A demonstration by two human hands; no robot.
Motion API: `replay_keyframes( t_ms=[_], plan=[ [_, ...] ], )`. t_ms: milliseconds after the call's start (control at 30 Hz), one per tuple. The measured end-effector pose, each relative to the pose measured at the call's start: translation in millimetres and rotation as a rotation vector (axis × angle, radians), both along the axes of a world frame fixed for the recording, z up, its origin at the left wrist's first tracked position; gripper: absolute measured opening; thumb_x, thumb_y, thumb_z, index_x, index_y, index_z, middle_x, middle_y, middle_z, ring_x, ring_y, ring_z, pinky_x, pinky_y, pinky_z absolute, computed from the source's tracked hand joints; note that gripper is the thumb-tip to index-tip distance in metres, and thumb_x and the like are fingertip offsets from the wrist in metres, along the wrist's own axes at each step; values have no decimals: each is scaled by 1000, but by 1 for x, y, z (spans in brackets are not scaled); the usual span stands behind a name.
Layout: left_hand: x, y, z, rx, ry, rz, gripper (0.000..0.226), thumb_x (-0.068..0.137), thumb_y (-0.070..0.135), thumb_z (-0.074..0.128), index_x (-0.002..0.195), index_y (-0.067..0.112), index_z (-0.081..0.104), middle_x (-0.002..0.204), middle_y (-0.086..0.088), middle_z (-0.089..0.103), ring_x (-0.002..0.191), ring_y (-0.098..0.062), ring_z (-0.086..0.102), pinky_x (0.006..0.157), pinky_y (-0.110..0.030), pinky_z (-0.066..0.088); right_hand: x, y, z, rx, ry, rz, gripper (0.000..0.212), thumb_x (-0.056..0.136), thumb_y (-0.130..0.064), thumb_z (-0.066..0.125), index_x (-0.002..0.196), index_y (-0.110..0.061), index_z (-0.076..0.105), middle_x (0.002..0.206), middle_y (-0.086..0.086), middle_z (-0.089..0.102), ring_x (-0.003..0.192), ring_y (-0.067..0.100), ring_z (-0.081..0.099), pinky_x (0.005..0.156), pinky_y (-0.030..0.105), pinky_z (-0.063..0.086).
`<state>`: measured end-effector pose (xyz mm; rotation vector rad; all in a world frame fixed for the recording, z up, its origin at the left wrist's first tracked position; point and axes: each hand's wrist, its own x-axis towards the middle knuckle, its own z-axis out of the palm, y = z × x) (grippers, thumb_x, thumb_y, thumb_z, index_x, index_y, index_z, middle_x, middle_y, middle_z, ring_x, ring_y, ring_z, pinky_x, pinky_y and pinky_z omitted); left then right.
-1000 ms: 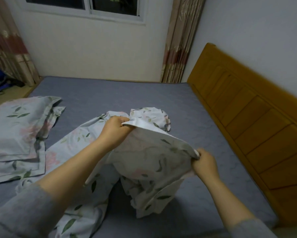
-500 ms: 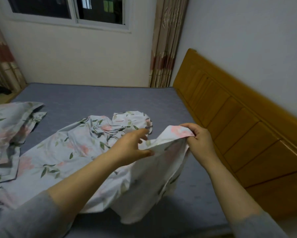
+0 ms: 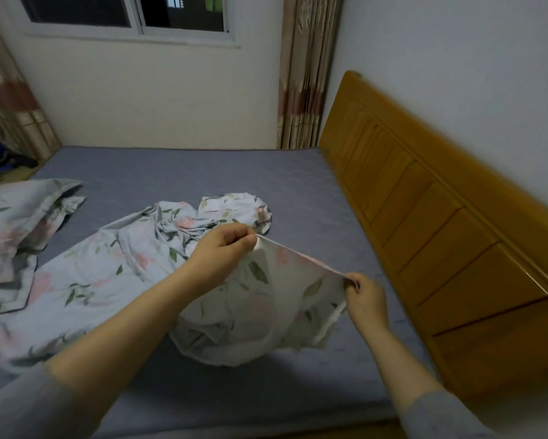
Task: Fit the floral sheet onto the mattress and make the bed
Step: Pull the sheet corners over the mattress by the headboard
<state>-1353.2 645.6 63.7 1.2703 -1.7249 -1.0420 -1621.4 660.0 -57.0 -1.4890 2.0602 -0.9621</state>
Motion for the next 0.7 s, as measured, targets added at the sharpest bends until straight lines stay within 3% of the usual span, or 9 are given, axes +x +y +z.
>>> replay_keyframes(
  t_ms=[133, 200, 267, 333, 400, 467, 567, 633, 700],
  plan=[
    [13, -2, -12, 48, -150, -11, 26, 94, 18, 53, 69, 14, 61, 65, -2, 52, 62, -14, 47, 63, -29, 39, -6, -7, 14, -104, -179, -222, 21, 93, -8, 48, 100, -10, 68, 94, 10, 67, 86, 27, 61, 67, 29, 43],
    [22, -6, -18, 133, -384, -65, 31, 94, 33, 53, 75, 11, 66, 71, -8, 60, 65, -15, 52, 65, -33, 44, -7, -9, 38, -193, -270, -235, 25, 92, -4, 45, 104, -14, 66, 99, 4, 65, 91, 21, 59, 73, 30, 46],
    [25, -8, -22, 301, -600, -116, 52, 94, 52, 43, 79, 10, 68, 74, -7, 65, 66, -16, 58, 69, -29, 46, -4, -7, 68, -285, -313, -131, 33, 90, 3, 42, 102, -17, 65, 100, 2, 64, 92, 13, 58, 76, 29, 48],
    [22, -10, -27, 389, -601, -179, 55, 94, 57, 35, 85, 14, 69, 79, 0, 70, 74, -16, 66, 81, -30, 52, 2, -1, 97, -340, -326, -5, 36, 86, 10, 43, 96, -16, 67, 94, -1, 67, 84, -1, 60, 70, 17, 49],
    [15, -13, -31, 253, -568, -218, 44, 93, 54, 40, 96, 20, 67, 92, 5, 70, 89, -15, 65, 90, -34, 51, 11, 7, 119, -360, -345, 99, 26, 81, 2, 54, 86, -18, 70, 83, -8, 69, 74, -7, 61, 62, 9, 48],
    [5, -17, -34, 108, -526, -229, 37, 91, 52, 49, 112, 25, 62, 113, 7, 64, 102, -12, 60, 93, -32, 48, 22, 14, 133, -343, -357, 165, 20, 72, -9, 60, 77, -24, 73, 75, -10, 72, 72, -2, 64, 60, 11, 48],
    [-15, -23, -34, 18, -420, -255, 64, 86, 52, 58, 141, 28, 38, 144, 6, 42, 124, -13, 48, 103, -32, 42, 33, 26, 143, -342, -341, 219, 28, 76, 0, 67, 74, -26, 74, 75, -8, 73, 73, 4, 66, 62, 15, 49],
    [-26, -25, -33, -43, -476, -343, 71, 86, 47, 60, 147, 29, 28, 151, 6, 31, 134, -14, 36, 108, -30, 35, 36, 35, 147, -334, -330, 247, 32, 79, 7, 66, 75, -24, 75, 76, -6, 74, 75, 6, 68, 63, 17, 50],
    [-36, -26, -33, -42, -478, -454, 68, 86, 42, 63, 145, 29, 32, 147, 8, 39, 132, -12, 39, 104, -27, 35, 37, 45, 148, -323, -324, 257, 30, 80, 7, 65, 78, -20, 76, 80, -2, 74, 78, 10, 69, 66, 21, 53]
  ],
)
